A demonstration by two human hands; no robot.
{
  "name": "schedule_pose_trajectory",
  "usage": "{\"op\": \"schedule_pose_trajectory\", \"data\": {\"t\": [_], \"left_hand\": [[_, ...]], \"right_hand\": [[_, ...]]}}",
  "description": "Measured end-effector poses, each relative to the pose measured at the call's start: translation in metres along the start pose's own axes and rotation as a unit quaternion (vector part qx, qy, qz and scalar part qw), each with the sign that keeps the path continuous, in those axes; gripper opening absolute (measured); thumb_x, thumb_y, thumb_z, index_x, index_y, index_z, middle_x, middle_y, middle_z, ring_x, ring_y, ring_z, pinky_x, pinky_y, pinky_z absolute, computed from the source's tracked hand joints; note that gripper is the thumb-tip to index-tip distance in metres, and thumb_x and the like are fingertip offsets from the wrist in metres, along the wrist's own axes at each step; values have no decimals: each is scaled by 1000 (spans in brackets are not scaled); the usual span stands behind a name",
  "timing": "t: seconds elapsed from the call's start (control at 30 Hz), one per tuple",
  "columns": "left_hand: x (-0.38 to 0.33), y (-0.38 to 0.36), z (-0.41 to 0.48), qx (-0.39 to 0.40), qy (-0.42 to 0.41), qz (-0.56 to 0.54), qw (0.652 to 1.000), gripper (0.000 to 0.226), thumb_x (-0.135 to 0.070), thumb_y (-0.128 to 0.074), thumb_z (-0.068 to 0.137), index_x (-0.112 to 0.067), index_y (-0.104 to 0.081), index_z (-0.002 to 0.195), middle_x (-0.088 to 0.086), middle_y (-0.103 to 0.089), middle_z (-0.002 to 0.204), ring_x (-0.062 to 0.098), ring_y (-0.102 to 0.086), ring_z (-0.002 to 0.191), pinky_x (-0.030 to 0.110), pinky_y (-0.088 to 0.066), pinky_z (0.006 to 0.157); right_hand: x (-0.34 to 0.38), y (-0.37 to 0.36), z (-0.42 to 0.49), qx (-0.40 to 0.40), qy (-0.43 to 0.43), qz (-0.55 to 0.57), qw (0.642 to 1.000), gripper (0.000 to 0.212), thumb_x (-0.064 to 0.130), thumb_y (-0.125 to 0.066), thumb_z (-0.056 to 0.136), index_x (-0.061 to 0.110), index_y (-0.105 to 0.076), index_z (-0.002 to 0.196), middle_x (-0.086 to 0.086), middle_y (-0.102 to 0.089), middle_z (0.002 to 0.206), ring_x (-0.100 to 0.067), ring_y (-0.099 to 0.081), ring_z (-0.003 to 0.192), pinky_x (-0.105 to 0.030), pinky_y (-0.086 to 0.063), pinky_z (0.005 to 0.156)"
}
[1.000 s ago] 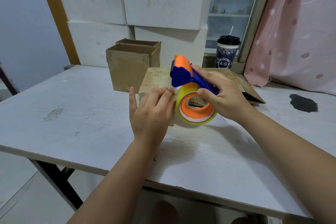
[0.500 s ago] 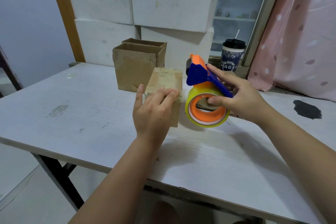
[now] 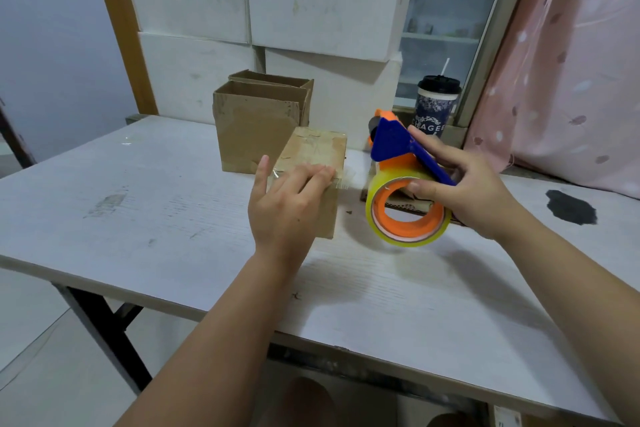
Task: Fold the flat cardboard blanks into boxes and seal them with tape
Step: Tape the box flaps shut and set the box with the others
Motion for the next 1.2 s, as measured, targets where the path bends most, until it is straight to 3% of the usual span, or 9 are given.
{"op": "schedule_pose_trajectory", "data": {"t": [0.13, 0.3, 0.43, 0.5, 0.57, 0.77, 0.9, 1.03, 1.2], "left_hand": [[0, -3, -2, 3, 3, -11, 1000, 17, -10, -71, 83, -21, -73, 95, -9, -71, 92, 11, -68, 82, 39, -22, 111], [1, -3, -3, 2, -1, -5, 1000, 20, -6, -69, 83, -21, -72, 96, -8, -71, 95, 12, -68, 92, 39, -22, 111], [1, -2, -1, 5, -4, -4, 1000, 21, -6, -72, 81, -22, -73, 95, -8, -71, 95, 12, -68, 93, 37, -26, 108], [-1, -3, -2, 12, -7, -10, 1000, 22, -5, -72, 81, -21, -73, 96, -7, -71, 97, 13, -68, 96, 35, -32, 103], [-1, -4, -1, 25, -7, -22, 999, 24, -3, -71, 79, -19, -72, 97, -5, -71, 98, 16, -67, 97, 32, -39, 95], [-4, -5, 0, 45, -22, -30, 998, 25, -3, -73, 76, -15, -72, 97, -2, -71, 98, 19, -67, 94, 33, -45, 88], [-7, -4, 2, 33, -31, -24, 999, 23, -1, -72, 77, -13, -74, 96, -1, -72, 96, 20, -68, 93, 35, -47, 84], [-7, -4, 1, 29, -47, -12, 998, 19, -7, -65, 81, -15, -73, 96, -3, -71, 97, 19, -67, 91, 35, -48, 83], [-10, -11, -4, 62, -39, -7, 997, 31, -22, -62, 74, -13, -69, 102, 1, -67, 103, 20, -62, 95, 36, -37, 93]], "right_hand": [[14, -2, -1, 20, 41, -93, 995, 73, 79, -60, 63, 71, -31, 129, 50, -40, 127, -2, -47, 125, -40, -46, 101], [16, 1, -2, 31, 68, -124, 989, 70, 65, -65, 68, 61, -37, 132, 33, -47, 135, -2, -48, 124, -39, -42, 104], [9, 8, -4, 22, 34, -2, 999, 68, 55, -75, 65, 63, -44, 125, 22, -57, 127, -1, -58, 109, -26, -51, 91], [9, 10, -9, 6, 25, 11, 1000, 69, 50, -72, 64, 58, -45, 126, 29, -54, 124, 4, -57, 108, -15, -49, 86], [15, 9, -12, 1, 48, -60, 997, 70, 56, -67, 65, 53, -42, 131, 39, -48, 121, 4, -53, 110, -18, -42, 93], [17, 6, -24, 15, 118, -234, 965, 80, 18, -84, 70, 29, -41, 136, -4, -64, 105, -27, -57, 95, -39, -42, 89], [14, 5, -18, 62, 88, -235, 966, 75, 34, -77, 74, 45, -34, 134, 2, -57, 107, -20, -51, 98, -28, -35, 86], [20, -4, -15, 113, 85, -307, 941, 63, 48, -65, 80, 59, -27, 130, 8, -49, 108, -12, -44, 97, -31, -36, 85], [26, -16, -1, 181, 44, -307, 933, 57, 53, -57, 82, 66, -26, 128, 7, -48, 105, -9, -42, 97, -24, -34, 82]]}}
Point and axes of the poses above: each hand's wrist, its own z-axis towards the middle knuckle, its own y-axis out of the back of the hand, x = y × z, the point moved 8 cm from there along z, towards the middle knuckle
